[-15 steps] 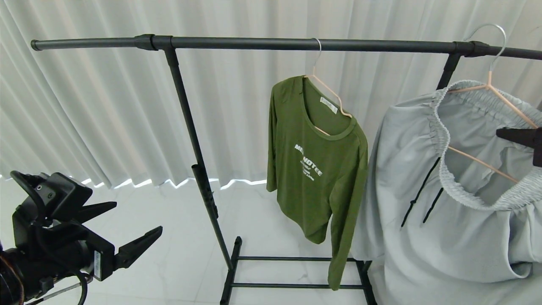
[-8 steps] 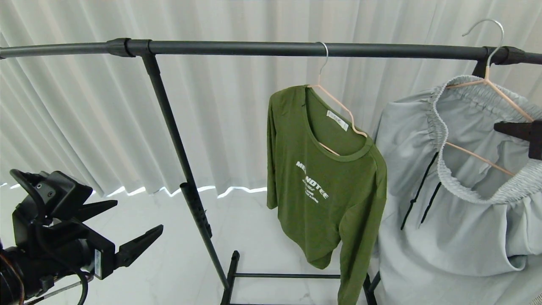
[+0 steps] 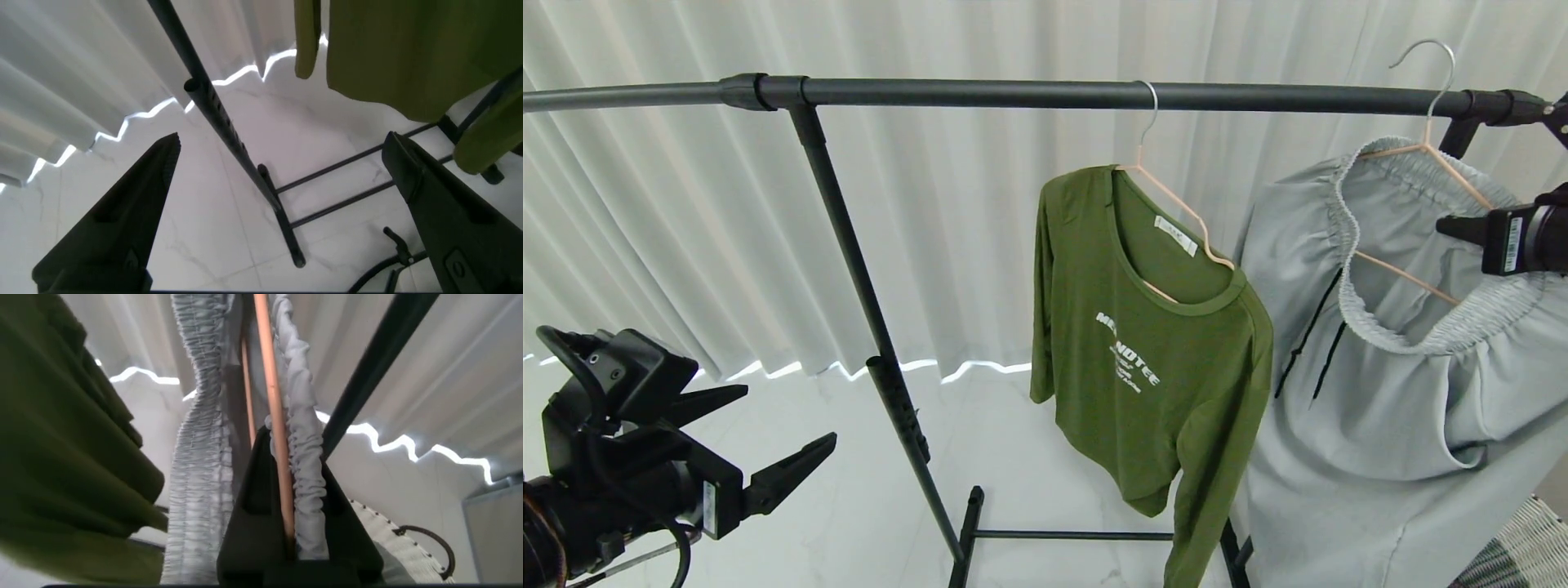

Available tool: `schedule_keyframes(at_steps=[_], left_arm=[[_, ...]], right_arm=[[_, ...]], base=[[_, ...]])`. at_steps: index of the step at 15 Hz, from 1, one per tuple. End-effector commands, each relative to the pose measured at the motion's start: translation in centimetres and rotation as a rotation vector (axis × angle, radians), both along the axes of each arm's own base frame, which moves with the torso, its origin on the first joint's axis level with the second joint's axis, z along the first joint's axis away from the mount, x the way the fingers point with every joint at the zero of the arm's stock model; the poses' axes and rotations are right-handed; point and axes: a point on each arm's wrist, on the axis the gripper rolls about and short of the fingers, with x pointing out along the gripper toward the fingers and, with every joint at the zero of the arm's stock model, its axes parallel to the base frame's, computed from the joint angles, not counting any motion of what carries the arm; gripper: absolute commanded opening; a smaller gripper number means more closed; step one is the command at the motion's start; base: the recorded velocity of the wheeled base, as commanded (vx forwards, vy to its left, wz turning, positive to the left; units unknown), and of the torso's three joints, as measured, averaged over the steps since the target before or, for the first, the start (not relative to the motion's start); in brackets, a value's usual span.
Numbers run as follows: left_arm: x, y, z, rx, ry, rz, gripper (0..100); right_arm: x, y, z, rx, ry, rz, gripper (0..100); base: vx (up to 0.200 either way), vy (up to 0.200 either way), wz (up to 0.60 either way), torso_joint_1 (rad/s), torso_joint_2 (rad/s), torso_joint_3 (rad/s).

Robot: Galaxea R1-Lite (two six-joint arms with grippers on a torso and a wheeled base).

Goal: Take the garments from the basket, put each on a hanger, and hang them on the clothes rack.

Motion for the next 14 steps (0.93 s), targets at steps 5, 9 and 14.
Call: schedule_keyframes(at_steps=[5, 9, 14], left_arm=[[0.0, 0.0, 0.0, 0.000, 0.001, 0.000, 100], [0.0, 0.0, 0.0, 0.000, -0.005, 0.000, 100], [0.1, 0.0, 0.1, 0.000, -0.014, 0.002, 100]], right_arm=[[4.0, -0.4, -1.3, -0.003, 0.052, -0.017, 0], [3.9, -0.3, -1.4, -0.003, 0.056, -0.013, 0], [3.3, -0.3, -1.0, 0.000, 0.042, -0.014, 100]], base=[[0.000, 0.000, 0.00, 0.000, 0.00, 0.000], [0.000, 0.000, 0.00, 0.000, 0.00, 0.000], [0.000, 0.000, 0.00, 0.000, 0.00, 0.000]])
